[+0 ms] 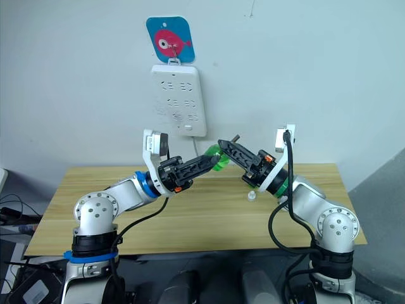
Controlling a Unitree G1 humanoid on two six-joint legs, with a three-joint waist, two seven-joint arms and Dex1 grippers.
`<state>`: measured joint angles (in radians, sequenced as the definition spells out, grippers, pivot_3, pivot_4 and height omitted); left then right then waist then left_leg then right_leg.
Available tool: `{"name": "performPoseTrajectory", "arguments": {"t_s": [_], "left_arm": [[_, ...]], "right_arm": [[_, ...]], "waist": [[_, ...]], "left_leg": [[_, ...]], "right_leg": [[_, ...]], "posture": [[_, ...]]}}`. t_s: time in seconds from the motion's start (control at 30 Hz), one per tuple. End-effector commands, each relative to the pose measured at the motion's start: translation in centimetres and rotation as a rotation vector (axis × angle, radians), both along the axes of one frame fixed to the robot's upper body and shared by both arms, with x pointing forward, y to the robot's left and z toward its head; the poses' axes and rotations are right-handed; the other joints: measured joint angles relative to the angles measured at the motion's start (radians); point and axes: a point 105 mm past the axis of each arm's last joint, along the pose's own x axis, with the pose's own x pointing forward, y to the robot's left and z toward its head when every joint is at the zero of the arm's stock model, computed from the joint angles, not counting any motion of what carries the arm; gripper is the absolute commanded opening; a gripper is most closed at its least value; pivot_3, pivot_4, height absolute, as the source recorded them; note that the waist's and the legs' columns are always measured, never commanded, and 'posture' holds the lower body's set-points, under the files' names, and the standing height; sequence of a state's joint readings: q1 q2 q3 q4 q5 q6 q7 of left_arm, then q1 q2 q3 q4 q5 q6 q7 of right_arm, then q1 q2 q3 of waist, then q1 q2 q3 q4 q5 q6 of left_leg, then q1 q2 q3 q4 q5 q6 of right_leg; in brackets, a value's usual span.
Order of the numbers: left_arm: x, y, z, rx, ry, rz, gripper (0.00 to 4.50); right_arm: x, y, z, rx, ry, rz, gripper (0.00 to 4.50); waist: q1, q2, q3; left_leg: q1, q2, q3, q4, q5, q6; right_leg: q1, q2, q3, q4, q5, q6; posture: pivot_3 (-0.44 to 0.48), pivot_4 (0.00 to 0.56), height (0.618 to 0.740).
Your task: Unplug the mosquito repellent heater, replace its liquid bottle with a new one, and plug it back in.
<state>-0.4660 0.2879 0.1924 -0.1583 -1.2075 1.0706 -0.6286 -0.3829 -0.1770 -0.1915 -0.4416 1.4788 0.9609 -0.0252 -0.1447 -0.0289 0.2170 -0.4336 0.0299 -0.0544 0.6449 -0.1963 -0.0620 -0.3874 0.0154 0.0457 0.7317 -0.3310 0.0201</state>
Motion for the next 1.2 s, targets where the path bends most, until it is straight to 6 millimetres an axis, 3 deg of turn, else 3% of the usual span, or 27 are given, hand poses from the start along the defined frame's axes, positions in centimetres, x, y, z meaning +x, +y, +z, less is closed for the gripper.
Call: {"name": "performPoseTrajectory", "arguments": {"t_s": [0.03,0.17,0.47,0.8,0.93,1.07,1.13,1.2], "left_arm": [[-0.1,0.1,1.2,-0.045,-0.024,-0.001,3.66],[-0.1,0.1,1.4,-0.057,-0.012,-0.004,2.45],[-0.4,-0.1,1.5,-0.061,-0.004,-0.005,2.41],[-0.1,0.9,1.3,-0.023,0.0,0.009,2.41],[0.5,1.5,0.6,0.044,-0.002,0.045,2.41],[1.5,2.6,-1.3,0.219,-0.066,0.115,2.41],[1.2,2.8,-3.3,0.396,-0.173,0.09,2.41],[0.7,2.8,-4.8,0.51,-0.253,0.035,2.41]], "right_arm": [[-0.5,0.1,1.1,0.047,-0.024,0.018,0.82],[-0.6,0.3,1.3,0.072,-0.009,0.026,0.82],[-0.6,0.7,1.4,0.096,0.017,0.036,0.82],[0.4,-2.9,-0.2,-0.001,0.052,-0.127,4.36],[0.8,-6.0,-1.5,-0.187,0.034,-0.269,4.5],[2.2,-10.1,-4.7,-0.687,0.004,-0.443,4.5],[2.6,-11.3,-6.2,-0.985,-0.033,-0.457,4.5],[3.0,-12.5,-7.4,-1.161,0.023,-0.469,4.5]], "waist": [[0.0,0.0,0.0],[0.001,0.0,-0.001],[0.001,0.001,-0.003],[0.004,0.001,-0.003],[0.006,0.001,-0.003],[0.006,0.001,-0.003],[0.005,0.001,-0.003],[0.003,0.002,-0.003]], "left_leg": [[0.0,0.0,0.0,0.0,0.0,0.0],[0.0,0.0,0.0,0.0,0.0,0.0],[0.0,0.0,0.0,0.0,0.0,0.0],[0.0,0.0,0.0,0.0,0.0,0.0],[0.0,-0.001,0.001,-0.001,0.0,0.0],[0.0,-0.002,0.003,-0.001,0.0,0.0],[0.0,-0.002,0.004,-0.002,0.0,0.0],[0.001,-0.002,0.006,-0.004,0.0,0.0]], "right_leg": [[0.0,0.0,0.0,0.0,0.0,0.0],[0.0,0.0,0.0,0.0,0.0,0.0],[0.0,0.0,0.0,-0.001,0.0,0.0],[0.0,0.001,0.001,-0.001,0.0,0.0],[0.0,0.001,0.001,-0.002,0.0,0.0],[0.0,0.003,0.002,-0.003,0.0,0.001],[0.0,0.003,0.002,-0.004,-0.003,0.004],[-0.001,0.005,0.003,-0.005,-0.003,0.004]], "posture": [[-0.201,0.14,0.723],[-0.199,0.14,0.723],[-0.194,0.137,0.723],[-0.193,0.14,0.723],[-0.193,0.147,0.723],[-0.207,0.161,0.723],[-0.208,0.17,0.723],[-0.205,0.176,0.723]]}}
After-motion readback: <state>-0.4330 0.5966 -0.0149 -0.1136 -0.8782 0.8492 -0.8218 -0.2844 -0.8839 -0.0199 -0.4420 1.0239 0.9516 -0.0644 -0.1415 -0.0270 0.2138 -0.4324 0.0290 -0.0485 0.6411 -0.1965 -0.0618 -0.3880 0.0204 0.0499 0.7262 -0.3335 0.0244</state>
